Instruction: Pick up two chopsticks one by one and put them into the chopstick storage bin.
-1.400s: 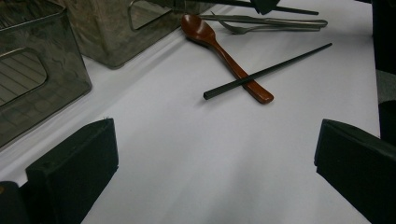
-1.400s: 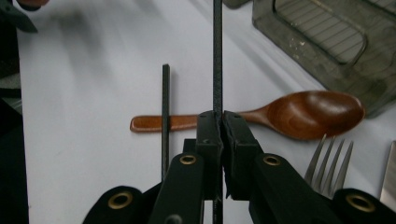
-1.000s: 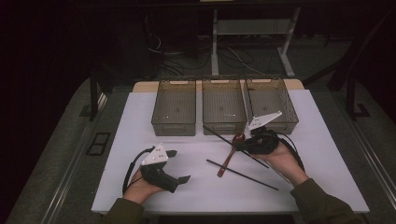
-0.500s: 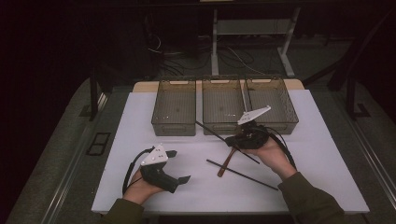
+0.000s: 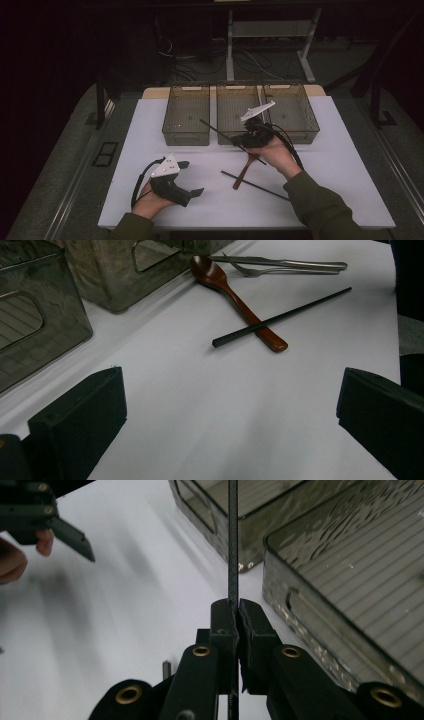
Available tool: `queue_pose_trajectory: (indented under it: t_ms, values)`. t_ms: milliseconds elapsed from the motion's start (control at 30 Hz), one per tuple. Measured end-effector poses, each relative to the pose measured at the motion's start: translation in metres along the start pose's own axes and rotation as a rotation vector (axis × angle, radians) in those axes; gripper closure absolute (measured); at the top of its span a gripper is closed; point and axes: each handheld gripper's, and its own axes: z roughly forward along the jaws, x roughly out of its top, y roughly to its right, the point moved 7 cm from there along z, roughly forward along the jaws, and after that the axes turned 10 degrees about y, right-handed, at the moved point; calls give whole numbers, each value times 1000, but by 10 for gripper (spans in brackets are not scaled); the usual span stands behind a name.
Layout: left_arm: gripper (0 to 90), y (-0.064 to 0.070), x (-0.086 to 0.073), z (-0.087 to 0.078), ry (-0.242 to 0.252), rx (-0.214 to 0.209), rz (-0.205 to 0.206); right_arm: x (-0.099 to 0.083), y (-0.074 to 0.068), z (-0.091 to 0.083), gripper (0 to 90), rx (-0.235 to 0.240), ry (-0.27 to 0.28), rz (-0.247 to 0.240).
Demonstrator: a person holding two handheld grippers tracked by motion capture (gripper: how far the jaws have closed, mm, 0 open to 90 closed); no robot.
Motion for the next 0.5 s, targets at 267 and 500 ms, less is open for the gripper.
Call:
queue_pose_trajectory:
  t_ms: [267, 500]
  values:
    - [0, 0, 0, 0, -1, -3, 4, 21, 7, 15, 859, -26, 5, 26]
    - [0, 0, 0, 0, -2, -4, 8, 37, 12, 24, 859, -45, 10, 55]
